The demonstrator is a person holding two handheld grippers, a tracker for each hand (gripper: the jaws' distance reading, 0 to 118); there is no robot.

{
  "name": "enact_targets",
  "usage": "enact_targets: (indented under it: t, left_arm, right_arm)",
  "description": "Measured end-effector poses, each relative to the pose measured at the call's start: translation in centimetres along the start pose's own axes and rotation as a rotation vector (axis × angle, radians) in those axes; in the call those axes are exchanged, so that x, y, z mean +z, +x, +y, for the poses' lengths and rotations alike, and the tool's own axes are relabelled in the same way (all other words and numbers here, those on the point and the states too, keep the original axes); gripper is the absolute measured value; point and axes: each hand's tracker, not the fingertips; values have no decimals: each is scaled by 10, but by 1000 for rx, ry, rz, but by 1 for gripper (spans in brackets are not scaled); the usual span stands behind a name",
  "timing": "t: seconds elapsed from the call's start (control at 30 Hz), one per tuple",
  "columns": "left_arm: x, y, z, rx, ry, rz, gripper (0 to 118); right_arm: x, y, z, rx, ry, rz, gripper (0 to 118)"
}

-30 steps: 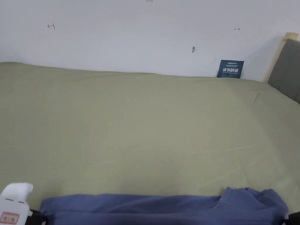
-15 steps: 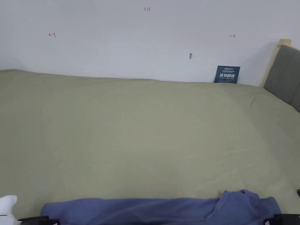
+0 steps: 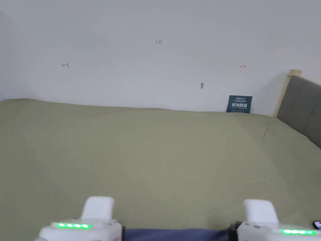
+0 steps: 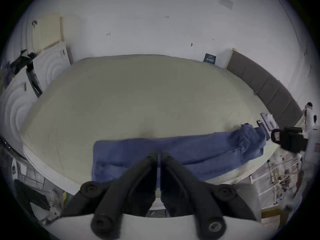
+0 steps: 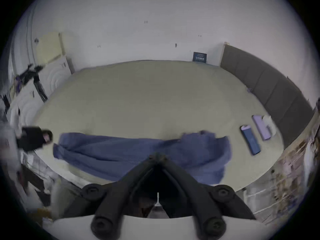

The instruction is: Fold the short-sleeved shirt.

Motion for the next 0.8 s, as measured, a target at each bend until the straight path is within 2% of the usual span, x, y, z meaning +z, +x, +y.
enact_targets:
  t: [0.07,0.17,0.27,0.63,0.8]
  left_arm:
    - [-1,22,-18,22,2,21,0]
    - [0,41,-37,-38,-7,-15,0]
    - [4,48,-48,-20,6,0,0]
    - [5,65,-51,-54,3,-6,0]
    - [-1,20,-24,-18,3,-54,0]
  right_arm:
    - [-5,-21,-13,26,7,-22,1]
    - [-11,-41,-38,97,2,-25,1]
    - [-12,-49,-55,101,7,-46,1]
    - [-14,-64,-67,111,6,-20,1]
    - [-11,-50,-59,96,12,-3,1]
